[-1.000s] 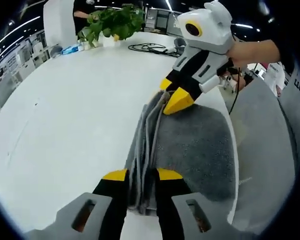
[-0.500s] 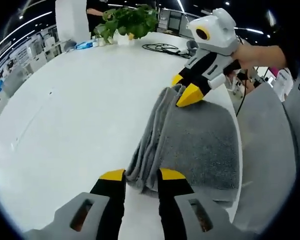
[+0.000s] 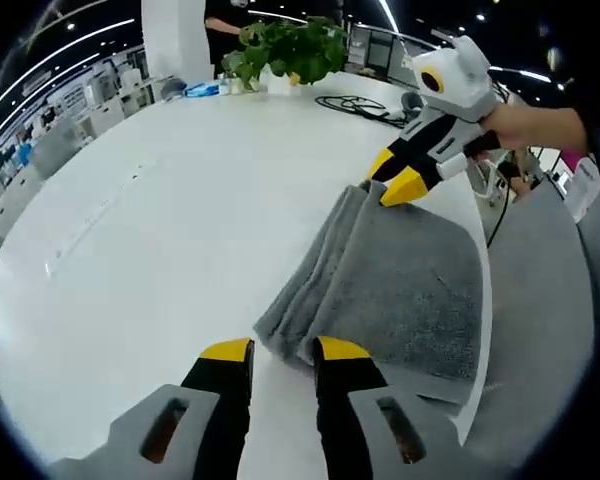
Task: Fold the towel on the table until its edges align and the towel forms a compact rectangular stack.
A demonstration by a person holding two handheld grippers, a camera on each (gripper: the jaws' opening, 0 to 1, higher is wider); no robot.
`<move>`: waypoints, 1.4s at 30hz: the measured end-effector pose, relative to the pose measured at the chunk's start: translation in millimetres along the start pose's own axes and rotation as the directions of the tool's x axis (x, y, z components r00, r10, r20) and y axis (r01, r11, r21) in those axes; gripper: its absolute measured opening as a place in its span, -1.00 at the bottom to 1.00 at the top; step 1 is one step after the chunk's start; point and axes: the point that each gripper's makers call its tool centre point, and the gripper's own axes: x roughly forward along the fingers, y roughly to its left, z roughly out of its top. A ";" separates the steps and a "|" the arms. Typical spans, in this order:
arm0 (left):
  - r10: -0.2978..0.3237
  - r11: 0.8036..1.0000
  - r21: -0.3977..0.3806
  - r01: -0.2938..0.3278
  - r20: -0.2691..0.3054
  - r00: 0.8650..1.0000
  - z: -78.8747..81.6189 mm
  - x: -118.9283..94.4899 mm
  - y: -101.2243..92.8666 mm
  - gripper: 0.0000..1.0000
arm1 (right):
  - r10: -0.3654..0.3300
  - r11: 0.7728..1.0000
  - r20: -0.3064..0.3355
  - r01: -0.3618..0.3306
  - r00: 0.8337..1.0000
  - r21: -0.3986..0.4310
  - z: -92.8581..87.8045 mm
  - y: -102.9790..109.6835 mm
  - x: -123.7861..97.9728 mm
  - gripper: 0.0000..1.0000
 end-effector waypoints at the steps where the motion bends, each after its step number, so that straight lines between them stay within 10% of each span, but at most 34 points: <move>1: 0.005 1.000 -0.006 -0.005 0.001 1.000 -2.0 0.1 3.1 -0.49 | -0.002 1.000 -0.002 0.002 1.000 -0.004 -0.4 -0.9 -0.8 -0.65; 12: 0.050 0.998 -0.040 -0.049 0.010 0.999 -3.4 -10.9 6.9 -0.47 | -0.032 0.999 0.002 0.032 0.999 -0.010 -0.6 -11.4 -15.4 -0.70; 18: -0.042 0.999 -0.001 0.042 -0.051 0.998 -15.0 -11.1 -5.7 -0.50 | -0.032 0.999 0.006 0.032 0.999 -0.004 -3.9 -12.7 -22.5 -0.70; 42: -0.014 0.998 0.054 0.009 0.095 0.995 4.7 -42.5 -28.0 -0.17 | 0.058 0.992 0.007 -0.057 0.998 -0.110 1.7 17.6 -39.4 -0.50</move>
